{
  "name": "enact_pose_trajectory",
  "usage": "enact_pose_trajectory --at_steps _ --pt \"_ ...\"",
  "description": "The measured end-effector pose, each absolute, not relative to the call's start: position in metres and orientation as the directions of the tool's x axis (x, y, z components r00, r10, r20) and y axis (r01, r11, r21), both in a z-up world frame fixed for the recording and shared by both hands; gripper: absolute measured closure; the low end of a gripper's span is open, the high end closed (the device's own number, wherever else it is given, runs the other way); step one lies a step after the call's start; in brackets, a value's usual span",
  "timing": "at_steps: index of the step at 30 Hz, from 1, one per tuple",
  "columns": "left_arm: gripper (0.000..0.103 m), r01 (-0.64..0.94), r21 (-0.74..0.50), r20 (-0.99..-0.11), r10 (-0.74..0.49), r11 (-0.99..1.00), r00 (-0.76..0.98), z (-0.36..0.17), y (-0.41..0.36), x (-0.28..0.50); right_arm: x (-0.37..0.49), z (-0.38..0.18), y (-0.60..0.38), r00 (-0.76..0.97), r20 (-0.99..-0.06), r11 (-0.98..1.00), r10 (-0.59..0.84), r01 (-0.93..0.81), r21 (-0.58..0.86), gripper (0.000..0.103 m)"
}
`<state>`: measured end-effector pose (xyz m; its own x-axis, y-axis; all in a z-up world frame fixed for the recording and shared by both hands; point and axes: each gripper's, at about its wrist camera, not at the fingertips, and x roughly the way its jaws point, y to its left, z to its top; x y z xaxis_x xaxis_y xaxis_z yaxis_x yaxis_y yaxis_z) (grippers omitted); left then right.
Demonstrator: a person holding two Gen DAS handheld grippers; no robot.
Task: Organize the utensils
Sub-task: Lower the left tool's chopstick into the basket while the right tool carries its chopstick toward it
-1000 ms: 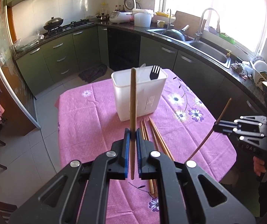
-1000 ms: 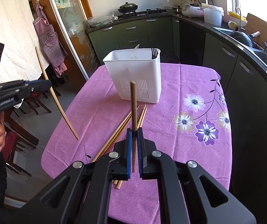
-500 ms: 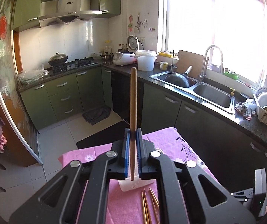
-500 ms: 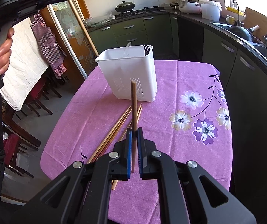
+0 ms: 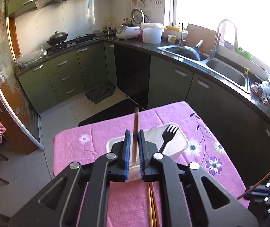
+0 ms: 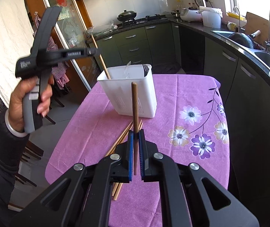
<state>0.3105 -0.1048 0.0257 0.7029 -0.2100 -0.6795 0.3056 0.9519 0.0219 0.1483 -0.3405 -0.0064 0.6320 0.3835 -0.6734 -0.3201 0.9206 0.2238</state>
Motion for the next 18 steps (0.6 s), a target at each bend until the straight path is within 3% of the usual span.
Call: enact_pose_trajectory --at_steps 3,12,18 --pt "0.081 0.307 0.023 -0.699 -0.204 0.951 0.686 0.014 -0.097 0.300 0.154 0.026 -0.338 0.681 -0.622 0.921 0.386 -0.324 0.216 0.097" --pt "0.081 0.309 -0.027 -0.682 -0.244 0.951 0.690 0.020 -0.062 0.247 0.215 0.125 -0.328 0.825 -0.435 0.930 0.361 -0.284 0.234 0.097" --pt "0.079 0.328 -0.042 -0.683 -0.267 0.944 0.680 0.021 -0.047 0.216 0.283 0.105 -0.303 0.809 -0.506 0.953 0.300 -0.225 0.204 0.097"
